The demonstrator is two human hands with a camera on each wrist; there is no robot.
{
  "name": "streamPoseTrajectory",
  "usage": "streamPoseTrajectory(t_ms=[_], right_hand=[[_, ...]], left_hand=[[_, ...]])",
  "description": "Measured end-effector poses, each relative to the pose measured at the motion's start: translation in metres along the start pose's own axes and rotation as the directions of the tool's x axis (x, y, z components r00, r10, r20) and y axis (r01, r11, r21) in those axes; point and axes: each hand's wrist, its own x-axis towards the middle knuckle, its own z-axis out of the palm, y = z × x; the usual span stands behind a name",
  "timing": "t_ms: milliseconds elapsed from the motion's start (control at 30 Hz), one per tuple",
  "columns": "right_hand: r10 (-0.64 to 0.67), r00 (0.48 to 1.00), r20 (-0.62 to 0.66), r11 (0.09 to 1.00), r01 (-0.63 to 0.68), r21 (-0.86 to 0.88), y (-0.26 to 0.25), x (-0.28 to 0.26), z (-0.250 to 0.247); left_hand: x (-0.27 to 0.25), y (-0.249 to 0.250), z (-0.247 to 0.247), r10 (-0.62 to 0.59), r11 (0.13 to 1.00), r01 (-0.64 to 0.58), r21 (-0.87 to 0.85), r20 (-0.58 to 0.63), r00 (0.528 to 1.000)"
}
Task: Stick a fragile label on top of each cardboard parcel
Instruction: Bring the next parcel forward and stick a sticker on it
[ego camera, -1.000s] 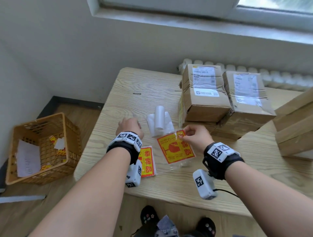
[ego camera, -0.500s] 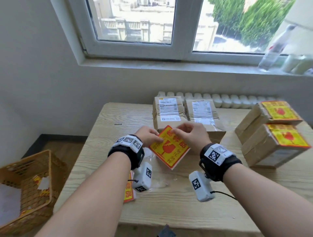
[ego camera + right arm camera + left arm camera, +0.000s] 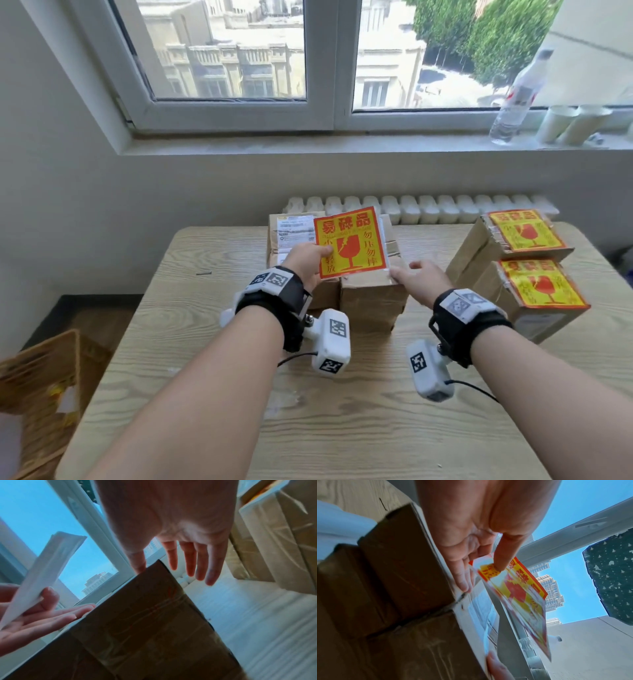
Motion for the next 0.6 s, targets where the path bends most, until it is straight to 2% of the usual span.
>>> streamPoseTrajectory(t_ms=[67, 133, 200, 367, 500, 600], right_hand=[[0.068, 0.988, 0.139, 0.985, -0.088, 0.150, 0.007, 0.005, 0.001], [0.118, 0.950, 0.288, 0.940, -0.201, 0.277, 0.014, 0.010, 0.005], [0.094, 0.917, 0.387, 0.906, -0.240, 0.348, 0.019, 0.013, 0.007], [0.007, 0.947, 0.321, 0.894, -0.149, 0.422, 0.015, 0.017, 0.004], [-0.017, 0.949, 0.315, 0.896, -0.126, 0.427, 0.010, 0.016, -0.004], [-0.025, 0.954, 0.300, 0.878, -0.123, 0.464, 0.014, 0.011, -0.013]], left_hand=[[0.005, 0.003, 0.013, 0.002, 1.000, -0.002, -0.003, -0.001, 1.000], [0.010, 0.004, 0.021, 0.008, 1.000, -0.008, 0.005, -0.022, 1.000], [0.016, 0.004, 0.025, 0.030, 0.999, -0.028, 0.034, -0.060, 0.998], [0.024, 0.006, 0.030, 0.064, 0.990, -0.048, 0.130, -0.124, 0.990], [0.025, 0.005, 0.033, 0.077, 0.982, -0.044, 0.186, -0.177, 0.981], [0.020, 0.007, 0.043, 0.075, 0.984, -0.045, 0.172, -0.173, 0.982]])
